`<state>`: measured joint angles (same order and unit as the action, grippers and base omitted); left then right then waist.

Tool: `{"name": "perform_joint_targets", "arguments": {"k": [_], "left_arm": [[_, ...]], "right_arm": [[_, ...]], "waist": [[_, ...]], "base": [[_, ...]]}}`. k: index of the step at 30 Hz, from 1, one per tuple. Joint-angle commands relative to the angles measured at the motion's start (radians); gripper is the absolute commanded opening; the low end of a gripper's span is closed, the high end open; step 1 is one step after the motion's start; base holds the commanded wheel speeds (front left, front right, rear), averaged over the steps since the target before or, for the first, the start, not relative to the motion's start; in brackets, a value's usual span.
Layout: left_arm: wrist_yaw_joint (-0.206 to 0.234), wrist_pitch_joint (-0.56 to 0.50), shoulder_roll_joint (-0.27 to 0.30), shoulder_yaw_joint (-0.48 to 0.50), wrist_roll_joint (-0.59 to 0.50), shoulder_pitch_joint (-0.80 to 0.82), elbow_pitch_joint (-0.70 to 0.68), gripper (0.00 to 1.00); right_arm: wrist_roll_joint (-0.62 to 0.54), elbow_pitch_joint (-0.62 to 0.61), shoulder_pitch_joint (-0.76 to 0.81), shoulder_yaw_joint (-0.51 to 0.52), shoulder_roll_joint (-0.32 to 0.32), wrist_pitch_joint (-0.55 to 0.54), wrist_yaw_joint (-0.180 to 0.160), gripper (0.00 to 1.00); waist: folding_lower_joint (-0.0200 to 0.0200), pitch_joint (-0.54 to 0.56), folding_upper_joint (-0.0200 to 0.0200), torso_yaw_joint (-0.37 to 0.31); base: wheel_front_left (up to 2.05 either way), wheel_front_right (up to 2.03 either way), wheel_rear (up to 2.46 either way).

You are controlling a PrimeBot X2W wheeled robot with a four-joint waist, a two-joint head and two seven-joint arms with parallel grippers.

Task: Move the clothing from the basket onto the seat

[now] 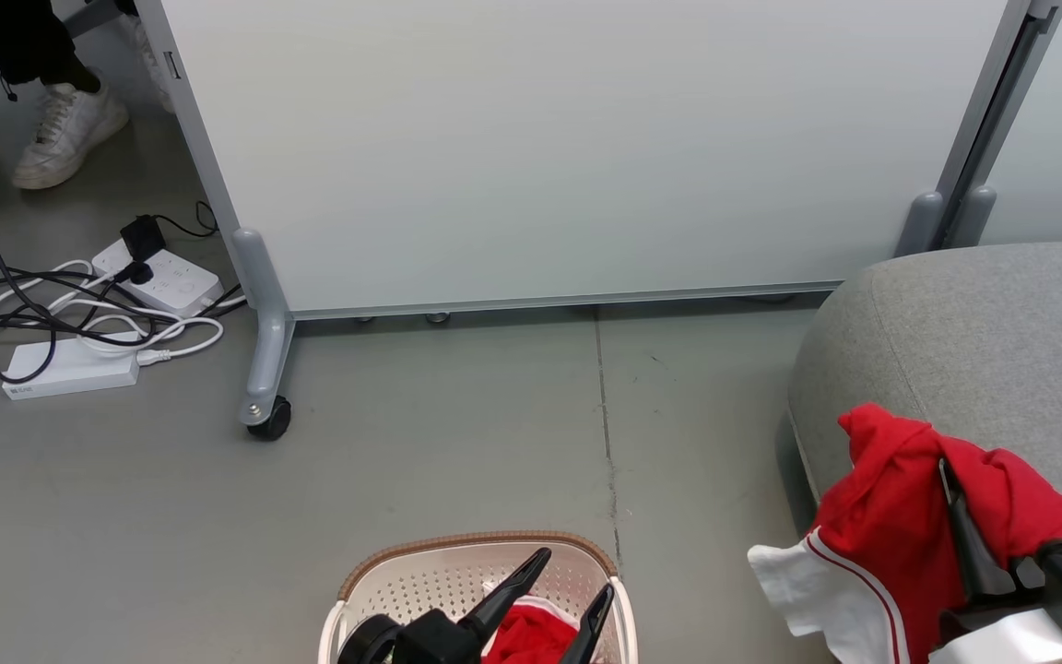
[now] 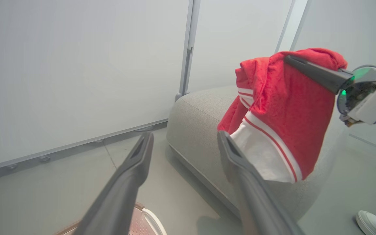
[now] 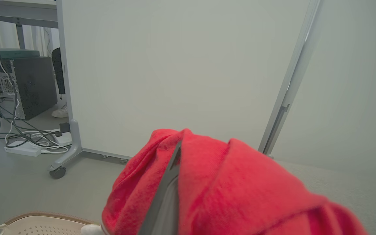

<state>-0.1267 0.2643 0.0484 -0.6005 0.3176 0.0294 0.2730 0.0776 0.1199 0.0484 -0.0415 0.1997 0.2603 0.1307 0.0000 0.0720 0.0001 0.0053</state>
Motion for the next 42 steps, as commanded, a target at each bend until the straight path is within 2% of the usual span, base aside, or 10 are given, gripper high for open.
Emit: {"name": "perform_joint_targets", "arguments": {"k": [1,15,20,26,42], "left_arm": [[-0.004,0.001,0.004,0.004,-0.001,0.006,0.002,1.0],[-0.003,0.001,0.004,-0.004,-0.006,0.004,0.004,1.0],[-0.003,0.001,0.004,0.001,-0.004,0.003,-0.001,1.0],[-0.003,0.001,0.004,-0.006,-0.003,0.017,-0.008,1.0],[0.001,0.001,0.004,-0.021,0.005,0.059,-0.02,1.0]], "right_arm": [[0.006,0.002,-0.009,0.002,0.007,0.005,0.0,0.0],[0.014,0.001,-0.008,0.006,0.003,0.005,0.0,0.0],[0.007,-0.005,-0.02,0.006,0.01,0.005,0.0,0.0],[0.0,-0.012,-0.027,0.015,0.013,0.004,0.0,0.0],[-0.007,-0.02,-0.041,0.034,0.017,0.005,0.0,0.0]], "waist": [[0.0,0.0,-0.0001,0.002],[0.0,0.001,-0.0001,0.009],[0.0,-0.002,-0.0001,-0.012],[0.0,-0.014,-0.0001,-0.073],[0.0,-0.076,-0.0001,-0.291]], "base": [[0.0,0.0,0.0],[0.0,0.0,0.0],[0.0,0.0,0.0],[0.0,0.0,0.0],[0.0,0.0,0.0]]}}
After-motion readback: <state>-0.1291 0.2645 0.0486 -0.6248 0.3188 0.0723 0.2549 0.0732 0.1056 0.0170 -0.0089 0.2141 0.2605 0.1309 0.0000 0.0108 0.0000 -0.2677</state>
